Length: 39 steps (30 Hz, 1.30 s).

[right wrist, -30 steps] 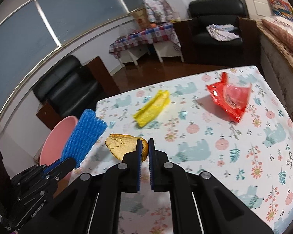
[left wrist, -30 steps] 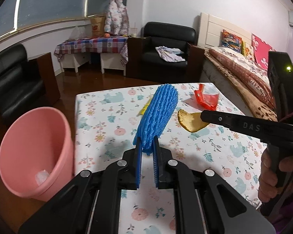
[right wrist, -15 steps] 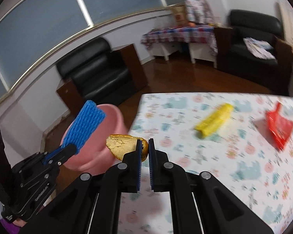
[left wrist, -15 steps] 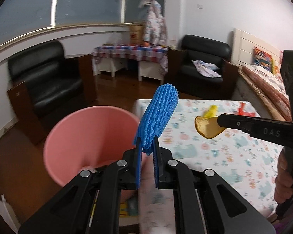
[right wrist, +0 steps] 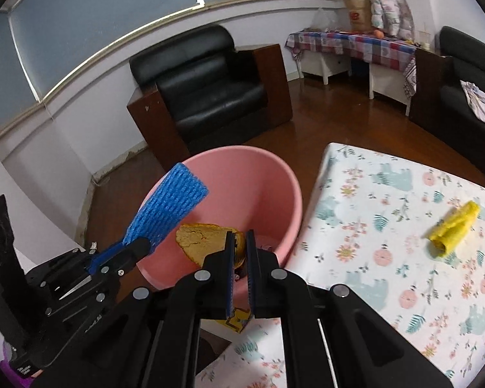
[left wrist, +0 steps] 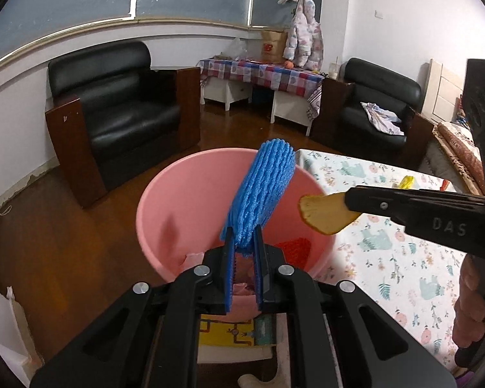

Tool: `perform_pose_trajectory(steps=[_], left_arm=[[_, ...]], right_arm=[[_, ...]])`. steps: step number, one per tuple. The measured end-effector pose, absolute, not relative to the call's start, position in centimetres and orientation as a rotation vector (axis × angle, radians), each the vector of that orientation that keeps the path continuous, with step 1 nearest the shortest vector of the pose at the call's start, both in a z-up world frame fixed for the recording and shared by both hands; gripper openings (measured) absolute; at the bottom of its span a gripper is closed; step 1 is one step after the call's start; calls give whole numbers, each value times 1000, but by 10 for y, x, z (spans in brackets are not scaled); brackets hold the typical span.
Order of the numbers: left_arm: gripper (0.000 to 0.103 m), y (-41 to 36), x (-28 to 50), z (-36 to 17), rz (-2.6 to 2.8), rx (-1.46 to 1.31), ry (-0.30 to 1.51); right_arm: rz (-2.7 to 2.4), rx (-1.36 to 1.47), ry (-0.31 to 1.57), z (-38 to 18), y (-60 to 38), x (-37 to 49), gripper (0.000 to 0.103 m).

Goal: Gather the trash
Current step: 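Open both grippers to drop the blue mesh and bread crust into the bin, then move both open grippers back toward the yellow bag and red plastic bag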

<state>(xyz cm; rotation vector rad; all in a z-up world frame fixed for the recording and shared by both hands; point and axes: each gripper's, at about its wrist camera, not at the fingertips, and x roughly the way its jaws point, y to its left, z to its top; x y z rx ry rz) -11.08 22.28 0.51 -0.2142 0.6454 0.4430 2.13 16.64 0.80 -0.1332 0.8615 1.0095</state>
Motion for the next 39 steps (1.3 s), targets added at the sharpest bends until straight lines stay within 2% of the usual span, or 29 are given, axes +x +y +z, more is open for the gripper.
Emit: perform_pose_trajectory(steps=[4, 6, 9, 10, 11, 14, 25, 39], left_arm=[[10, 228, -108, 2, 463, -208, 660], [13, 232, -108, -1, 469, -207, 675], [21, 236, -105, -2, 469, -211, 691], [26, 236, -104, -2, 466, -215, 691], [31, 237, -105, -2, 466, -218, 689], [35, 238, -104, 0, 461, -233, 682], [35, 229, -77, 1, 482, -238, 669], [35, 105, 7, 23, 243, -166, 647]], right_arm=[[1012, -131, 879, 0, 179, 22, 7], [1011, -125, 891, -5, 183, 23, 11], [1013, -109, 907, -9, 184, 27, 25], [1017, -98, 907, -10, 183, 28, 33], [1018, -92, 905, -10, 182, 28, 36], [1019, -71, 892, -7, 175, 30, 36], [933, -44, 823, 11, 92, 32, 44], [533, -10, 743, 40, -83, 62, 46]])
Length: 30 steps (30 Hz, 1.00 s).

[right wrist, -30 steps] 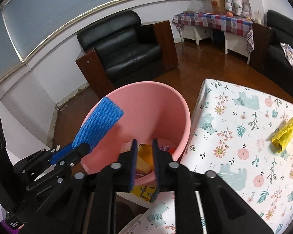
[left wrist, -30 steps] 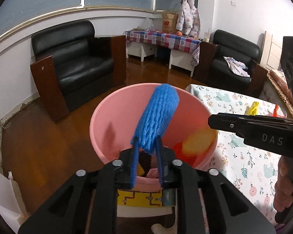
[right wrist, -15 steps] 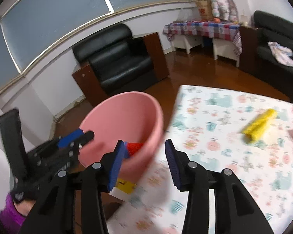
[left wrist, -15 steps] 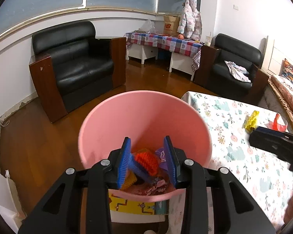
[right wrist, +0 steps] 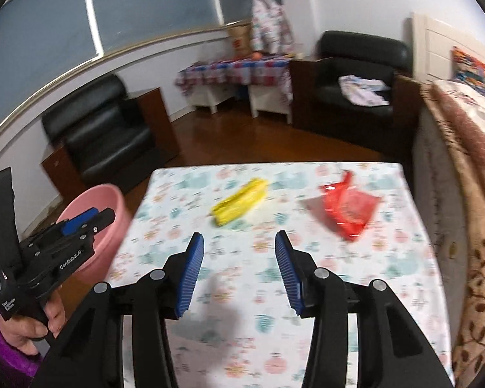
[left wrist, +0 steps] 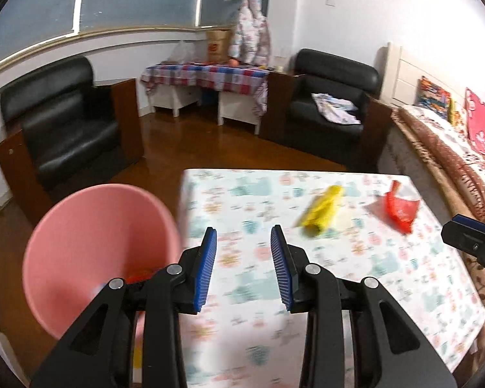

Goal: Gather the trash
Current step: 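Move both open grippers back toward the yellow bag and red plastic bag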

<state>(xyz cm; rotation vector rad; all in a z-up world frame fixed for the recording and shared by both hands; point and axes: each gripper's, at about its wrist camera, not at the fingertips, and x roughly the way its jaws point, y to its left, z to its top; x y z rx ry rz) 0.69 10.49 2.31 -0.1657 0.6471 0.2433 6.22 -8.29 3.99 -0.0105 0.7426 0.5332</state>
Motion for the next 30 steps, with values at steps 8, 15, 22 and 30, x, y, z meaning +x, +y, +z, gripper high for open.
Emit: perform_pose_trajectory(steps=[8, 15, 22, 30], left_arm=[[35, 74, 24, 17, 192, -150, 665], [35, 69, 24, 15, 186, -150, 674], [35, 62, 29, 13, 172, -163, 691], [35, 49, 36, 8, 147, -145, 718]], right_arm=[[486, 45, 755, 35, -122, 69, 47], [471, 41, 740, 34, -120, 66, 47], [437, 29, 734, 34, -132, 66, 47], [396, 62, 739, 27, -153, 74, 47]])
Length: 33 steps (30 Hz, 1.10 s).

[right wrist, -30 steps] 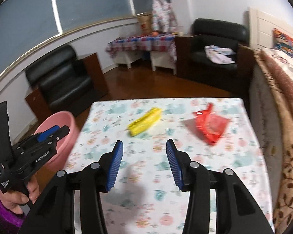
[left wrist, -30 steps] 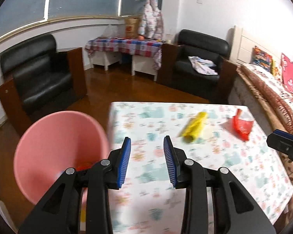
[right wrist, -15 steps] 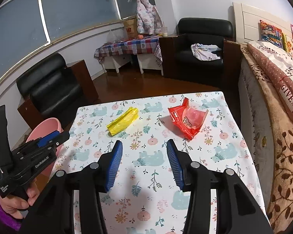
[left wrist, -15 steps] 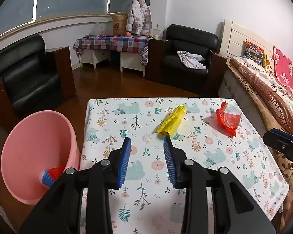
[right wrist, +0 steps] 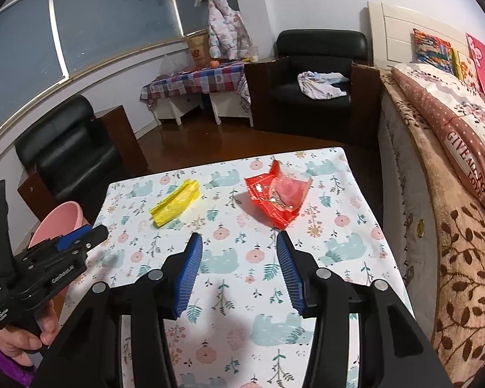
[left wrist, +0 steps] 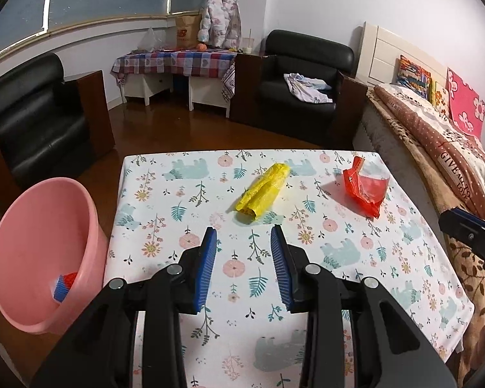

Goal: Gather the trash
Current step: 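Move both open grippers back toward the yellow bag and red plastic bag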

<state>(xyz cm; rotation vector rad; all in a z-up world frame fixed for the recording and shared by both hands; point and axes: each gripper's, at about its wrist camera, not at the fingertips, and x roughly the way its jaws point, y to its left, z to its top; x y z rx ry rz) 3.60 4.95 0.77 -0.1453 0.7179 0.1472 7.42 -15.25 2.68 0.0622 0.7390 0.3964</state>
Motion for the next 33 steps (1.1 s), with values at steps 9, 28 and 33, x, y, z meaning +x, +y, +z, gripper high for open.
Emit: perform_pose_trajectory(steps=[9, 28, 33], left_arm=[[35, 46, 33, 7, 154, -90, 708], [35, 46, 69, 10, 133, -69, 740], [35, 31, 98, -4, 107, -39, 787]], right_arm=[[346, 101, 770, 0, -174, 91, 50], [313, 220, 774, -33, -173, 178, 54], [290, 208, 786, -47, -167, 207, 54]])
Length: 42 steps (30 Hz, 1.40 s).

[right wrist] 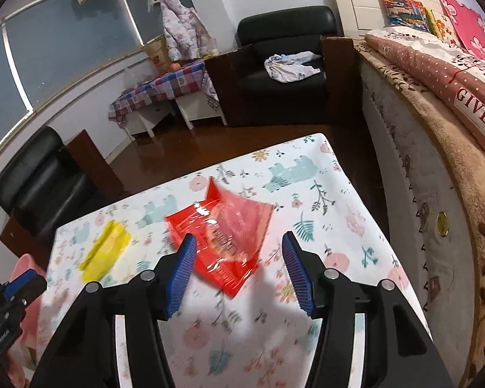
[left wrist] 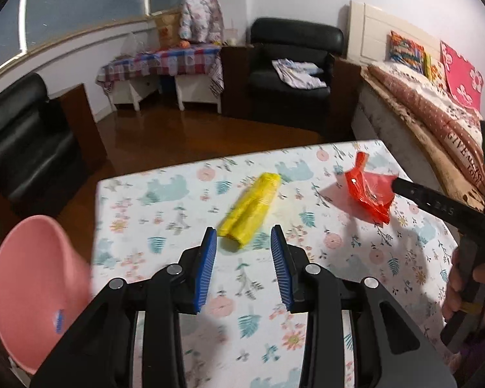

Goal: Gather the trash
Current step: 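Move both open grippers back toward the yellow bag and red plastic bag, then grasp the yellow plastic bag with the left gripper while the right grasps the red wrapper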

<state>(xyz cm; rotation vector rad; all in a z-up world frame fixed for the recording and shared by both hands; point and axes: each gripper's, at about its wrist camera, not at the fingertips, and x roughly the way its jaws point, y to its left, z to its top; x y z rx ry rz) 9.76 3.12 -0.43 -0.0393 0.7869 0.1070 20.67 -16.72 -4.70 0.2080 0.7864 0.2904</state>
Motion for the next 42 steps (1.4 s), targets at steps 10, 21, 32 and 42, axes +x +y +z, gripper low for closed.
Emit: perform_pose_trajectory(steps=[10, 21, 32, 42], left_arm=[[35, 12, 137, -37, 139, 33, 854], [35, 23, 160, -59, 221, 20, 892], [10, 24, 146, -57, 215, 10, 858], [10, 26, 112, -37, 166, -80, 826]], right_arm=[[342, 249, 827, -75, -173, 224, 55], [365, 253, 839, -78, -170, 227, 55], [434, 295, 893, -86, -169, 231, 37], [477, 339, 918, -90, -174, 229, 11]])
